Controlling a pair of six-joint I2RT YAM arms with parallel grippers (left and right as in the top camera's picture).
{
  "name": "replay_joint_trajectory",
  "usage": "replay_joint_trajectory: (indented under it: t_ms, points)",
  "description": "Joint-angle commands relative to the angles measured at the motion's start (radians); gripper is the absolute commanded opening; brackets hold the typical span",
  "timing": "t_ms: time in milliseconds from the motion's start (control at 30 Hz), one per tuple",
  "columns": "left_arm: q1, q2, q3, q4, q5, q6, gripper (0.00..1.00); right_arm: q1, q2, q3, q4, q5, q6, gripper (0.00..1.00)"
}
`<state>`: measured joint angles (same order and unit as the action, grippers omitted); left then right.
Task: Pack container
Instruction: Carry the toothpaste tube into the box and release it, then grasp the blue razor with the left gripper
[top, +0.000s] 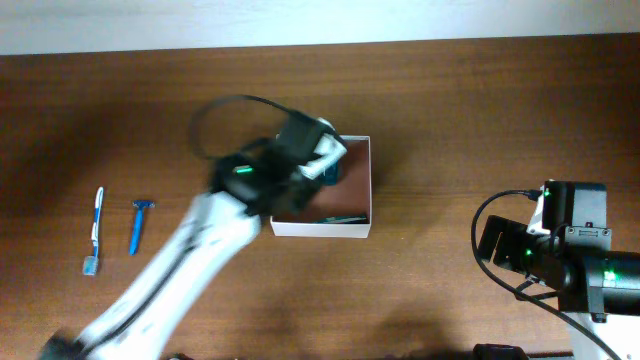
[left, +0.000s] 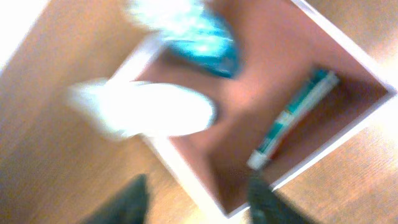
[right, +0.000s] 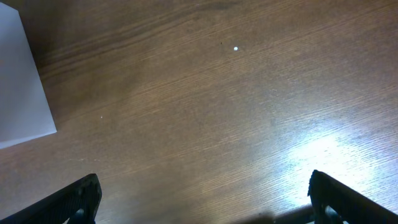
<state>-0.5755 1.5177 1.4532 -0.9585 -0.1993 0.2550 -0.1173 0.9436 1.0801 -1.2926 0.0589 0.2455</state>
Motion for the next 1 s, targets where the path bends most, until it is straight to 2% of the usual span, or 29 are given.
replay_joint_trajectory:
  t_ms: [0,133,167,267,467,633,967]
  points:
    - [0.202,-0.145,0.023,-0.019,-0.055,-0.14,0.69,-0.01,0.001,-0.005,0.003,-0.002,-0.005,0.99]
    - [0.513,-0.145,0.005,-0.038,-0.016,-0.203,0.73,-0.01,0.001,-0.005,0.003,-0.003,-0.005,0.99]
    - [0.621,-0.113,-0.015,-0.036,0.029,-0.203,0.73,-0.01,0.001,-0.005,0.003,-0.003,-0.005,0.98]
    - [0.784,0.013,-0.074,-0.033,0.07,-0.211,0.73,-0.01,0.001,-0.005,0.003,-0.003,-0.005,0.99]
    - [0.889,0.264,-0.108,-0.007,0.147,-0.211,0.73,-0.01,0.001,-0.005,0.003,-0.003,-0.005,0.99]
    - [0.912,0.44,-0.112,0.0,0.177,-0.21,0.73,-0.01,0.001,-0.005,0.006,-0.002,-0.005,0.99]
    - [0.912,0.541,-0.124,0.043,0.143,-0.206,0.73,-0.01,0.001,-0.005,0.006,-0.002,-0.005,0.99]
